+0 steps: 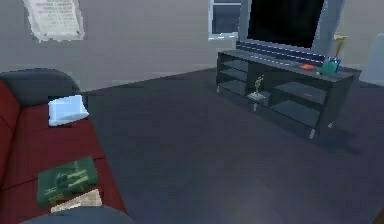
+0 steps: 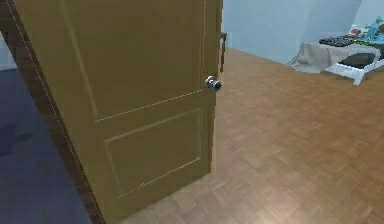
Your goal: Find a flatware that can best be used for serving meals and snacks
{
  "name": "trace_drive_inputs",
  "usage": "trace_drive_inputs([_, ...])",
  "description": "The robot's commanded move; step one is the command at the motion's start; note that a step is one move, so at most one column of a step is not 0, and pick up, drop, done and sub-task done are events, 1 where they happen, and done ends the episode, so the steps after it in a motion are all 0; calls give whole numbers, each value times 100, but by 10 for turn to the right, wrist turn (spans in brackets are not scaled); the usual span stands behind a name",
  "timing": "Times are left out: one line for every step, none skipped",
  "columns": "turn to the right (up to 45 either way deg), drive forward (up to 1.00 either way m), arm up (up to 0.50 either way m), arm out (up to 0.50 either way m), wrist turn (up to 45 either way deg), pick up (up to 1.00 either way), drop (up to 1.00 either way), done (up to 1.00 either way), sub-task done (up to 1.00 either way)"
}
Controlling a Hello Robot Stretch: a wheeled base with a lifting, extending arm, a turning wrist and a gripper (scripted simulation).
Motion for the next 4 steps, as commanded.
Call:
trace_drive_inputs([90, 0, 0, 0, 0, 0, 0, 0, 0])
trace_drive_inputs([0, 40, 0, 0, 0, 0, 0, 0, 0])
trace_drive_inputs([210, 0, 0, 0, 0, 0, 0, 0, 0])
trace_drive_inputs([0, 35, 0, 0, 0, 0, 0, 0, 0])
